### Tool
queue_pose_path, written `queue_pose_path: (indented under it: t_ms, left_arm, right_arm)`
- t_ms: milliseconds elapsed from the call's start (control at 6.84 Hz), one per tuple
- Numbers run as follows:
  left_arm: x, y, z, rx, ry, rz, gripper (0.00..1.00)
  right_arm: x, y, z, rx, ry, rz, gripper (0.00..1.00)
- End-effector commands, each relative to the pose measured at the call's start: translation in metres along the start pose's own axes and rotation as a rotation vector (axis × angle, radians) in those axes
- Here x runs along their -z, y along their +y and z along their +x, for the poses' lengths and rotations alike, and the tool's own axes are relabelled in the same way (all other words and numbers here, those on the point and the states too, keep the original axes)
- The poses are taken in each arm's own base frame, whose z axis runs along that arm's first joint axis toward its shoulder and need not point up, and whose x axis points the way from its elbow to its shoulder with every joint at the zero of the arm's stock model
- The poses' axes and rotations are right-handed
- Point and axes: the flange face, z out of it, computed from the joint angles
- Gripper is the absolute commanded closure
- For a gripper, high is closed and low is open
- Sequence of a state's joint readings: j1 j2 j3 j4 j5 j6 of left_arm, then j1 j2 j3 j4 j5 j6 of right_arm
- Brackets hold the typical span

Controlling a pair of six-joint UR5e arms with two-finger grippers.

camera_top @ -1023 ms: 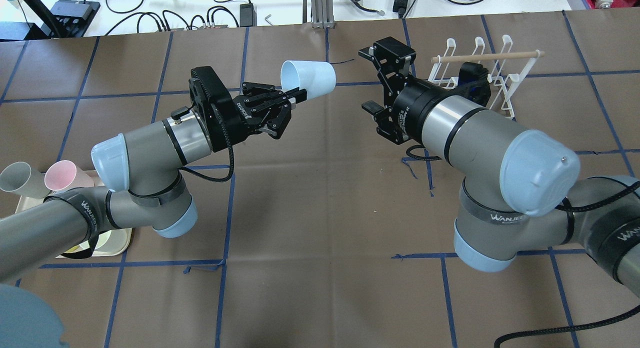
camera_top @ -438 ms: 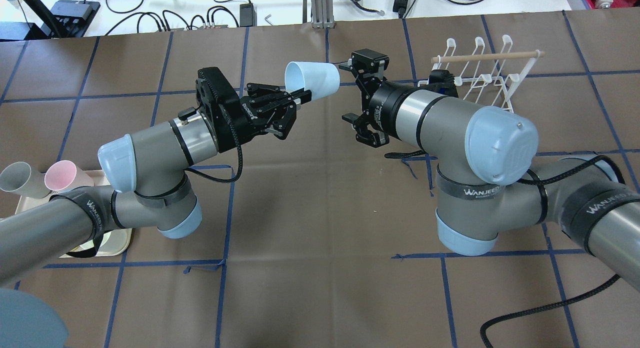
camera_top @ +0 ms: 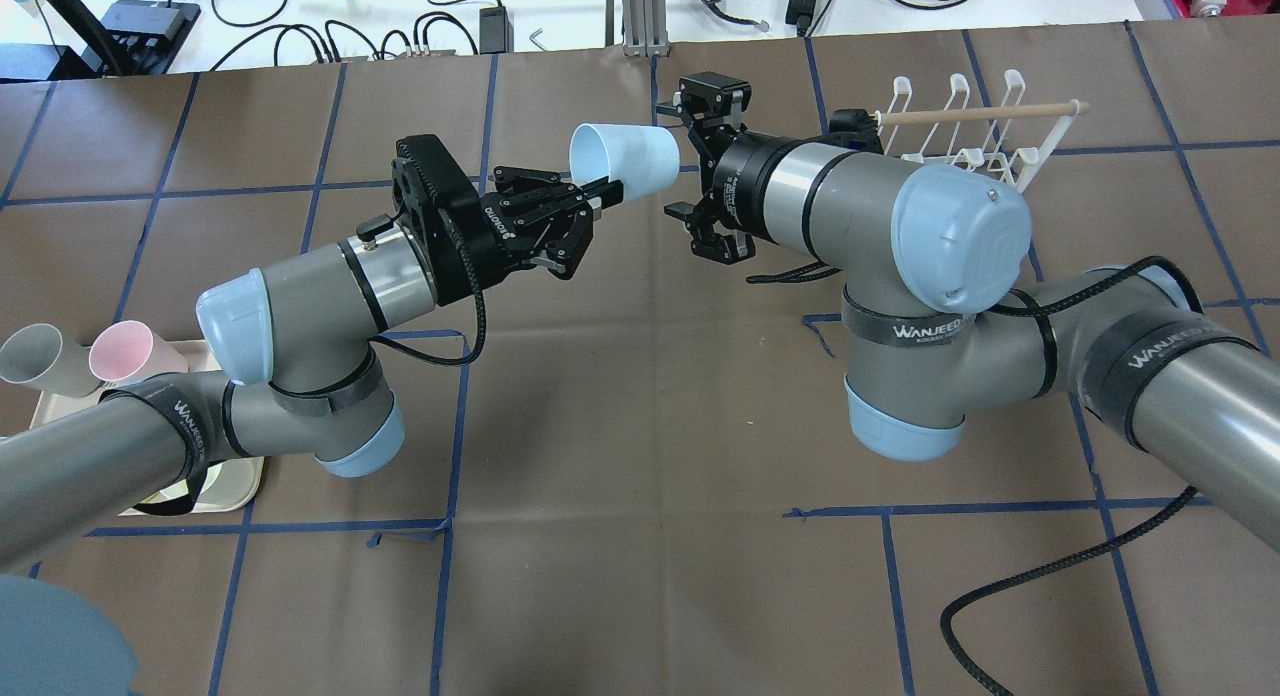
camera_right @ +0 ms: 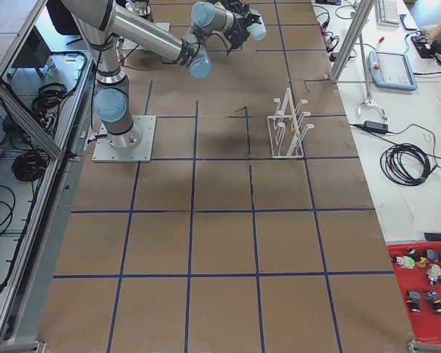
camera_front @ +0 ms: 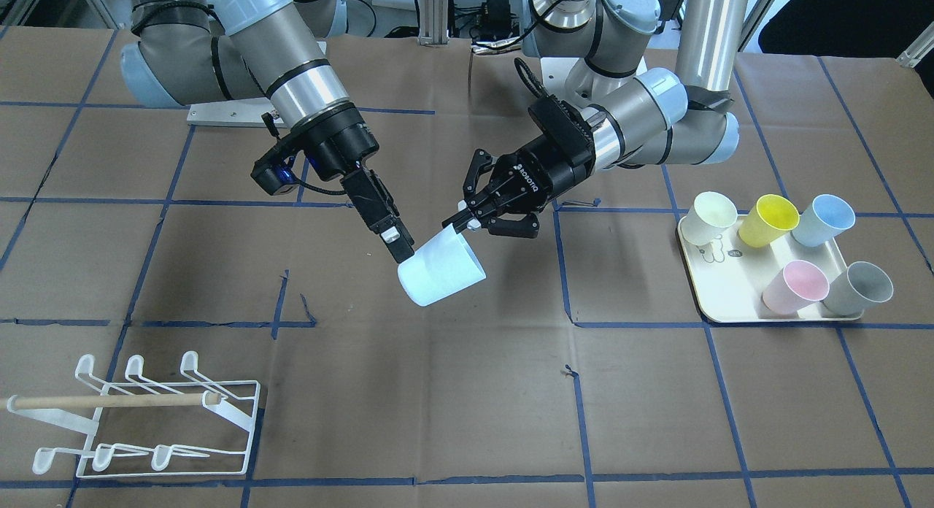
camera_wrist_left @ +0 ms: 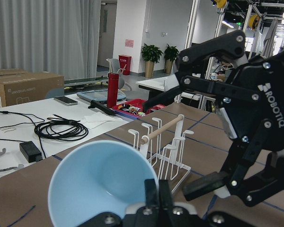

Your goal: Transfer IKEA cup to right arm and place on rack

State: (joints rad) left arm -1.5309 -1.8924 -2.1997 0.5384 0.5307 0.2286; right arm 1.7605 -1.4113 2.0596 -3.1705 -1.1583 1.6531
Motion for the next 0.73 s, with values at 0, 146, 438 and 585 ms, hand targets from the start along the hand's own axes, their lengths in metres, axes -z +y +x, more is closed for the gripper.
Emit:
queue_pose_path:
  t_ms: [0,146,438,585]
  left_arm:
    - [0.000,0.000,0.000,0.000,0.000,0.000,1.00]
    - [-0.001,0.000,0.001,0.000,0.002,0.000,0.99]
    - [0.000,0.001,0.000,0.002,0.002,-0.001,0.99]
    - [0.000,0.001,0.000,0.002,0.000,-0.001,0.99]
  right_arm:
    - [-0.016,0.002,-0.004,0.005,0.008,-0.011,0.04]
    - [-0.021,0.001,-0.001,0.004,0.016,-0.010,0.04]
    - [-0.027,0.000,-0.002,0.004,0.020,-0.014,0.04]
    - [-0.028,-0.001,-0.001,0.004,0.024,-0.012,0.04]
